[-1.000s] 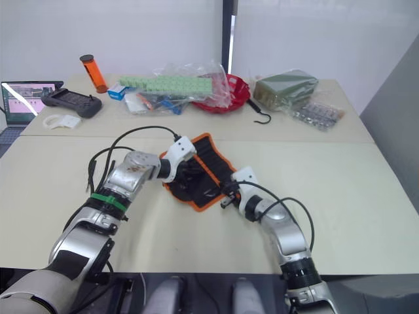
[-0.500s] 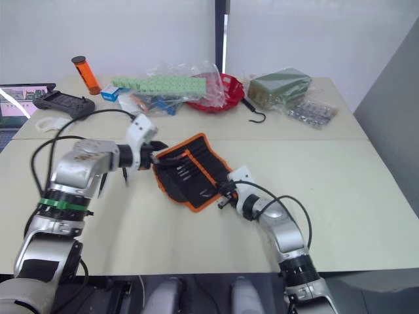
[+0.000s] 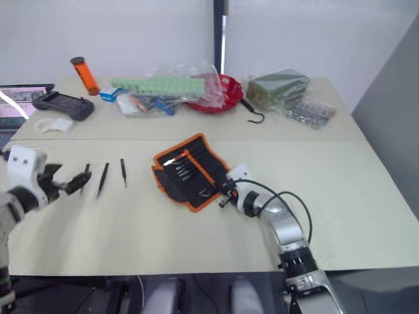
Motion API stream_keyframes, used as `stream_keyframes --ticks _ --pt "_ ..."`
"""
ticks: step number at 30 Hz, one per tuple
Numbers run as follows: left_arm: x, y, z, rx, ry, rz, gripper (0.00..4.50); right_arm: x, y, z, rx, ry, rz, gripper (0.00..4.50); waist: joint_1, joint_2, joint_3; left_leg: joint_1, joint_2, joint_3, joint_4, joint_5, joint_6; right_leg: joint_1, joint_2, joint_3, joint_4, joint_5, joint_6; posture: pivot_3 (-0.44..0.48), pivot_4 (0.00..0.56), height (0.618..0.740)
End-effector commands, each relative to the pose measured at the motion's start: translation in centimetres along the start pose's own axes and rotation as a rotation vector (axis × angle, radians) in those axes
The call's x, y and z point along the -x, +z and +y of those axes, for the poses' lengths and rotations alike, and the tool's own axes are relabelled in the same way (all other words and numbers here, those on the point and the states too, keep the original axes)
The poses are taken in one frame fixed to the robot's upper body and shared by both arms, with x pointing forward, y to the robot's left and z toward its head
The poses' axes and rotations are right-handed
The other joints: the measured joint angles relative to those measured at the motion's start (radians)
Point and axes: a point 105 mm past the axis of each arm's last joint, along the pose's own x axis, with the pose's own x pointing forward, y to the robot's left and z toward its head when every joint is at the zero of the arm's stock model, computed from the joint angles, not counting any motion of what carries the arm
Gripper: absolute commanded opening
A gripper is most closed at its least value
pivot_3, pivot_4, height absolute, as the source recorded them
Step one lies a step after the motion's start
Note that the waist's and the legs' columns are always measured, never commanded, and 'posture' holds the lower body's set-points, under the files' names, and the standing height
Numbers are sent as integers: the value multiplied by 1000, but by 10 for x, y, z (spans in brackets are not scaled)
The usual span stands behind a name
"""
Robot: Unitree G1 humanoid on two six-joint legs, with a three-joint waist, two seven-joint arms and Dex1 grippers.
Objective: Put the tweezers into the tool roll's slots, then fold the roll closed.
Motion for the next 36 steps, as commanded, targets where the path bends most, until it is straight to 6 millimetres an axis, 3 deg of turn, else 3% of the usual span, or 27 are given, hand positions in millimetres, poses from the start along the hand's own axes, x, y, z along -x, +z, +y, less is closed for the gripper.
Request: stream_keyframes --ticks 1,9,20,29,31,36 --pt "30 -7 15 62 88 -16 4484 2 -27 0 -20 -6 95 0 -1 -1 0 2 0 0 0 0 0 3 0 0 -1 0 0 0 150 740" --pt "91 -56 20 177 219 -3 4484 -4 -23 5 3 37 92 0 -6 -2 -1 13 2 1 -4 -1 -2 12 0 0 -3 -3 -4 0 150 740" --pt "106 -82 12 238 296 -23 4484 -4 -23 6 2 60 102 0 -5 -6 -4 13 2 2 -4 -3 -5 13 0 1 -5 -5 -5 0 150 740" --pt "98 -77 16 232 289 -26 4484 -2 -26 6 8 61 115 0 -4 -6 -4 13 3 2 -4 -4 -6 13 1 0 -5 -7 -6 0 150 740" --pt "91 -75 13 228 262 -25 4484 -2 -26 6 5 56 113 0 -4 -6 -4 13 3 2 -4 -4 -6 13 1 0 -5 -7 -6 0 150 740" --pt "56 -46 8 209 215 -83 4484 -4 -23 7 13 54 108 0 -1 -6 -4 13 3 1 -4 -4 -6 13 1 -1 -5 -8 -6 0 150 740"
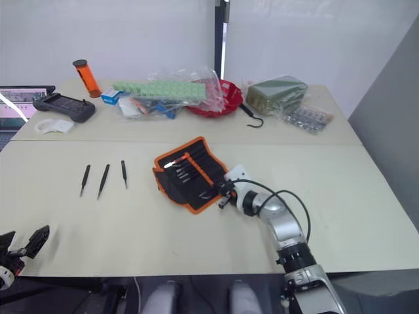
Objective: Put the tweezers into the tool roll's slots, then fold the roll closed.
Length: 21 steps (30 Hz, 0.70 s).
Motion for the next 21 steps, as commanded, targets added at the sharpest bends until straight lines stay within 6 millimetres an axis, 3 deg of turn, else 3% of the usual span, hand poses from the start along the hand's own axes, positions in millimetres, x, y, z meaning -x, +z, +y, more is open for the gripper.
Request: stream_keyframes --ticks 1,9,15,21 --pt "-16 12 -6 -15 -9 -9 4484 0 -21 3 -16 -1 88 0 -5 0 0 0 0 0 0 0 0 0 0 0 0 0 0 0 150 740" --pt "-71 23 -17 -43 -28 2 4484 0 -21 7 -8 -10 89 0 -7 0 0 0 -1 0 -1 0 0 -1 0 0 1 0 1 0 150 740" --pt "-91 13 -22 -40 -20 49 4484 4 -22 11 -2 -2 93 0 -7 -1 0 -1 -1 0 -2 0 0 -1 0 0 1 0 1 0 150 740" --pt "-103 4 -38 -38 -46 53 2651 5 -20 11 -4 -9 92 0 -7 -1 -1 -1 -1 0 -2 0 0 -2 -1 0 1 -1 1 0 150 740"
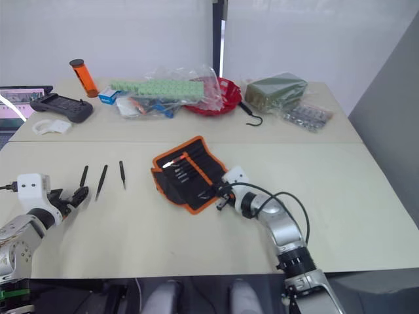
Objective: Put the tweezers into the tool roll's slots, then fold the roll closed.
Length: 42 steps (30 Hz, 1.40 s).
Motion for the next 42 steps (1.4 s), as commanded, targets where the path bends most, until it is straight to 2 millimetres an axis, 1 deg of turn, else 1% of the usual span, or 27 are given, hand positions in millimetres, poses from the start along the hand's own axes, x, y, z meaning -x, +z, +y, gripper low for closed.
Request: stream_keyframes --ticks 1,4,5,6,8,12,15,18,20,22,25,27,30,32,34,37,40,42 --pt "-7 3 -8 -29 6 -24 2329 2 -22 4 -23 9 95 0 0 0 0 0 0 0 0 0 0 0 0 0 0 0 0 0 150 740" --pt "-11 -2 -12 -58 16 0 1340 1 -17 3 -12 17 90 0 2 1 0 0 0 0 0 0 0 0 0 0 0 0 0 0 150 740" --pt "-11 -2 -11 -55 21 -1 935 1 -17 3 -9 19 90 0 2 2 0 1 0 0 0 0 0 1 0 0 0 0 0 0 150 740" --pt "-12 -2 -10 -51 27 -1 695 1 -17 2 -8 20 90 0 2 2 0 1 0 0 0 0 0 1 0 0 0 0 0 0 150 740" --pt "-12 -1 -6 -46 38 -7 32 1 -17 1 -6 20 92 0 3 3 0 1 0 0 0 0 0 1 0 0 0 0 0 0 150 740" --pt "-13 9 0 -35 55 -48 32 1 -18 3 -4 29 97 0 3 3 0 1 0 0 0 0 0 1 0 0 0 0 0 0 150 740" --pt "-12 20 3 -38 64 -96 32 1 -18 4 -4 33 99 0 2 3 0 0 0 0 0 0 0 0 0 0 0 0 0 0 150 740" --pt "-8 41 6 -71 65 -175 32 1 -18 3 -6 29 99 0 1 3 1 0 0 0 0 0 0 0 0 0 0 0 0 0 150 740" --pt "-5 55 0 -99 28 -212 32 3 -20 2 -4 20 103 0 1 3 1 0 0 0 0 0 0 0 0 0 0 0 0 0 150 740" --pt "-3 70 -16 -107 -61 -246 32 4 -21 2 -2 16 109 0 3 3 1 -1 0 0 0 0 0 0 0 0 0 0 0 0 150 740" --pt "4 91 -51 -178 -243 -284 32 4 -22 5 -2 21 112 0 3 2 1 -1 0 0 0 0 0 0 0 0 0 0 1 0 150 740" --pt "8 103 -68 -252 -314 -306 32 3 -24 7 -3 20 115 0 3 3 1 -1 0 0 0 0 0 0 0 0 -1 0 1 0 150 740" --pt "12 117 -91 -303 -407 -328 32 3 -23 7 -7 11 112 0 1 4 2 -1 0 0 0 0 0 0 0 0 -1 0 1 0 150 740" --pt "17 117 -121 -362 -551 -284 32 3 -23 6 -6 2 112 0 0 3 2 -1 0 0 0 0 0 -1 0 0 -1 0 1 0 150 740" --pt "21 115 -144 -472 -650 -251 32 4 -23 5 14 -3 121 0 0 4 3 -2 0 -1 0 0 0 -1 0 0 -1 -1 1 0 150 740" --pt "24 115 -170 -513 -756 -206 32 4 -21 3 19 -12 118 0 0 5 4 -2 -1 0 0 0 0 -1 0 0 -1 -1 1 0 150 740" --pt "18 111 -190 -552 -793 -125 32 4 -19 2 11 -22 111 0 0 6 6 -2 0 0 0 0 0 -1 1 0 -1 -4 6 0 150 740" --pt "18 106 -205 -626 -833 -90 32 4 -19 3 6 -26 108 0 -1 7 8 -2 -1 0 0 0 0 -1 1 0 -1 -4 7 0 150 740"
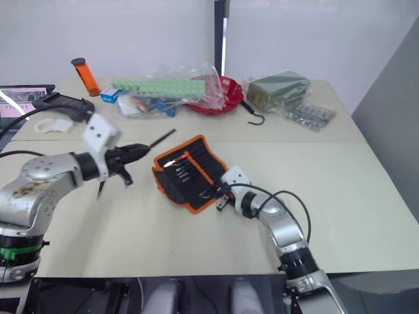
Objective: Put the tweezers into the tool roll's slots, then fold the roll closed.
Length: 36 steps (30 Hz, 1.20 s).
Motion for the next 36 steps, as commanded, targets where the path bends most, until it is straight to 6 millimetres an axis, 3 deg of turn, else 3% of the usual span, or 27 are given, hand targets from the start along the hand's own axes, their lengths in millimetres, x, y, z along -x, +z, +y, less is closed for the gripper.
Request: stream_keyframes --ticks 1,3,5,10,18,27,36 --pt "-12 6 -16 -62 -87 68 32 2 -25 4 -47 -11 93 0 0 1 1 0 0 0 0 0 0 0 0 0 0 0 0 0 150 740" --pt "-17 -2 -32 21 -204 158 32 3 -26 4 -54 -22 92 0 -2 2 2 0 0 0 0 0 0 0 0 0 0 0 0 0 150 740" --pt "-21 -10 -37 -10 -230 235 32 4 -27 6 -62 -22 91 0 -2 2 2 -2 0 0 0 0 0 -1 0 0 1 0 0 0 150 740" --pt "-31 -20 -29 14 -200 326 32 6 -27 6 -73 -45 85 0 -1 2 3 -3 0 0 1 0 0 -2 0 0 1 0 1 0 150 740" --pt "-44 -22 -31 16 -215 359 32 8 -28 4 -77 -63 84 0 1 2 3 -4 -1 -1 2 0 0 -3 0 0 1 -1 2 0 150 740" --pt "-42 -33 -26 30 -200 407 32 8 -29 5 -79 -61 85 0 1 2 3 -5 -1 -1 2 0 0 -4 0 0 2 0 1 0 150 740" --pt "-41 -35 -36 60 -249 416 32 7 -29 5 -76 -52 91 0 1 2 3 -6 -1 -1 2 0 0 -4 0 0 2 0 1 0 150 740"
